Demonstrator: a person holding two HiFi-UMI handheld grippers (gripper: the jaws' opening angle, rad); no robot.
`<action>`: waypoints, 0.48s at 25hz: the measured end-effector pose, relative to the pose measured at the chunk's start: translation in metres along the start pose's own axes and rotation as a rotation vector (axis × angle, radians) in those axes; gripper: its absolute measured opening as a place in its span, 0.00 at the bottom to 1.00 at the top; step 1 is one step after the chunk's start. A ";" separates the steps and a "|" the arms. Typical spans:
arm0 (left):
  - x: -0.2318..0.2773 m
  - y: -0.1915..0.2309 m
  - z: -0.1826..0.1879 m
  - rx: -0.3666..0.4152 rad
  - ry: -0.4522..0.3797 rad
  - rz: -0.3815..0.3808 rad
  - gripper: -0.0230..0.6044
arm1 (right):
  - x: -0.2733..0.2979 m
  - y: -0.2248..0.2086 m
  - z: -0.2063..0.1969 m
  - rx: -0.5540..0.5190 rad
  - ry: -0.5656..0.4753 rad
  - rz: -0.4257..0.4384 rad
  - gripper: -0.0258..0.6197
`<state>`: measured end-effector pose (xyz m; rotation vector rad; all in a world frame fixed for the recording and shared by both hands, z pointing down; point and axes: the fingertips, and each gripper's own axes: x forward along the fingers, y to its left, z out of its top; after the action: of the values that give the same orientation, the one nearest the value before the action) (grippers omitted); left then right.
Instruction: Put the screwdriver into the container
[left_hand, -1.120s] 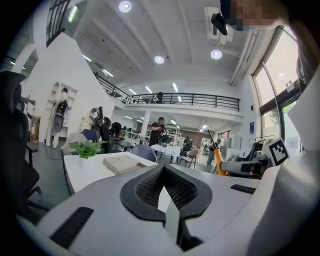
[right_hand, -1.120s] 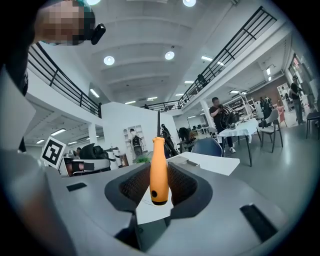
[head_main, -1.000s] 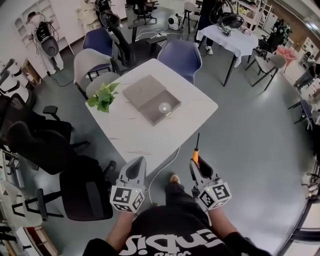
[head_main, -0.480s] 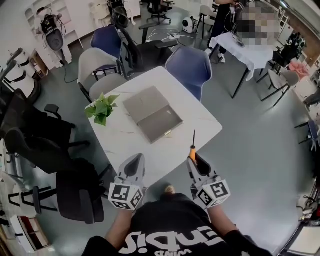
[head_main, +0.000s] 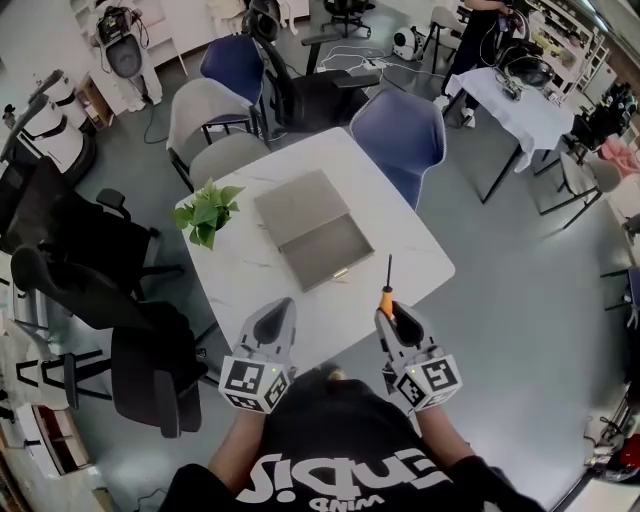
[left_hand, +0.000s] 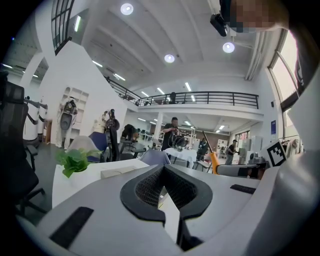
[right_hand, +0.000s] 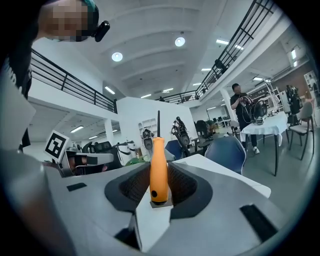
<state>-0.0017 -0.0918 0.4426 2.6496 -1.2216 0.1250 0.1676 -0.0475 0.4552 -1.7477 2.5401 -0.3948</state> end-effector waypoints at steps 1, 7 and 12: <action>0.003 0.001 0.001 0.001 0.000 -0.002 0.06 | 0.004 0.000 0.000 -0.002 0.004 0.004 0.20; 0.015 0.010 0.004 -0.002 0.003 -0.029 0.06 | 0.024 0.004 0.003 -0.043 0.027 0.022 0.20; 0.023 0.018 0.008 -0.007 0.002 -0.044 0.06 | 0.044 0.004 0.000 -0.093 0.069 0.053 0.20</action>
<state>-0.0002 -0.1222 0.4415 2.6679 -1.1597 0.1159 0.1476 -0.0868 0.4595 -1.7207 2.6885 -0.3461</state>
